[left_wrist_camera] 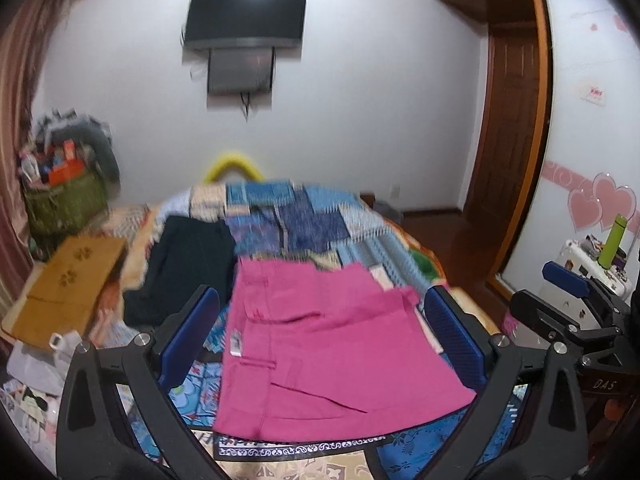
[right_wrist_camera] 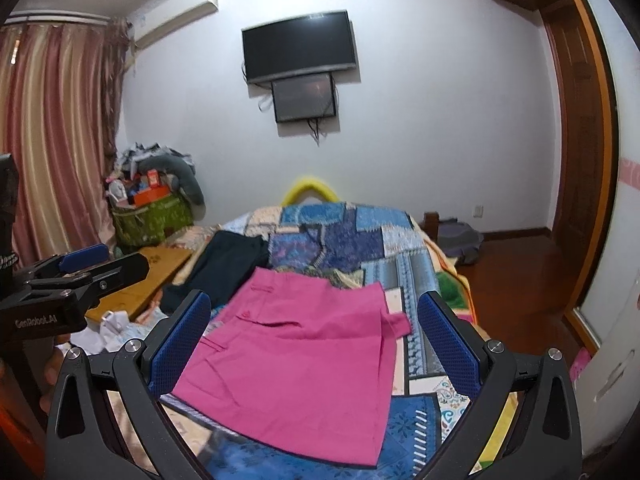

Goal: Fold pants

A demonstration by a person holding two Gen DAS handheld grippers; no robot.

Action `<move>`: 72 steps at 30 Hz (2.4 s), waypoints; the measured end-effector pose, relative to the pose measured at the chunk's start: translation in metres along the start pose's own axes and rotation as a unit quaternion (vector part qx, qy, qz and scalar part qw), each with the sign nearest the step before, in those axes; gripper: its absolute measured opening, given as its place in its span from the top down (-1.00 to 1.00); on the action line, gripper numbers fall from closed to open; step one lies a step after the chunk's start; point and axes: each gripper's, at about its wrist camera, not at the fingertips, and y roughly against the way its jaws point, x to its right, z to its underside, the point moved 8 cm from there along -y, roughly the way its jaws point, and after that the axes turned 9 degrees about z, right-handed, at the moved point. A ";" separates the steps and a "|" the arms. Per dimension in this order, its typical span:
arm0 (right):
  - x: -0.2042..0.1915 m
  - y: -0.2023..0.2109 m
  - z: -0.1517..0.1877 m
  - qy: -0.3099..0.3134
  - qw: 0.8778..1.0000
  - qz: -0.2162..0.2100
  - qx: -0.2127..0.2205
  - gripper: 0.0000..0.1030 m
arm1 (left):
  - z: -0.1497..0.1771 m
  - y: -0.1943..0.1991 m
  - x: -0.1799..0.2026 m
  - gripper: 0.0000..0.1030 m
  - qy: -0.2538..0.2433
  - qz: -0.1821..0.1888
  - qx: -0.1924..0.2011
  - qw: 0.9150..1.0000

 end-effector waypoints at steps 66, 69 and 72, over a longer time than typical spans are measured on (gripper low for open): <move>0.055 -0.239 0.106 0.053 0.952 -0.041 -0.299 0.92 | 0.124 -0.230 -0.158 0.85 0.112 -0.020 -0.351 0.930; 0.058 -0.234 0.105 0.052 0.950 -0.046 -0.306 0.91 | 0.120 -0.226 -0.152 0.82 0.079 -0.018 -0.357 0.931; 0.061 -0.223 0.100 0.061 0.950 -0.048 -0.302 0.83 | 0.111 -0.221 -0.150 0.75 0.058 -0.021 -0.353 0.933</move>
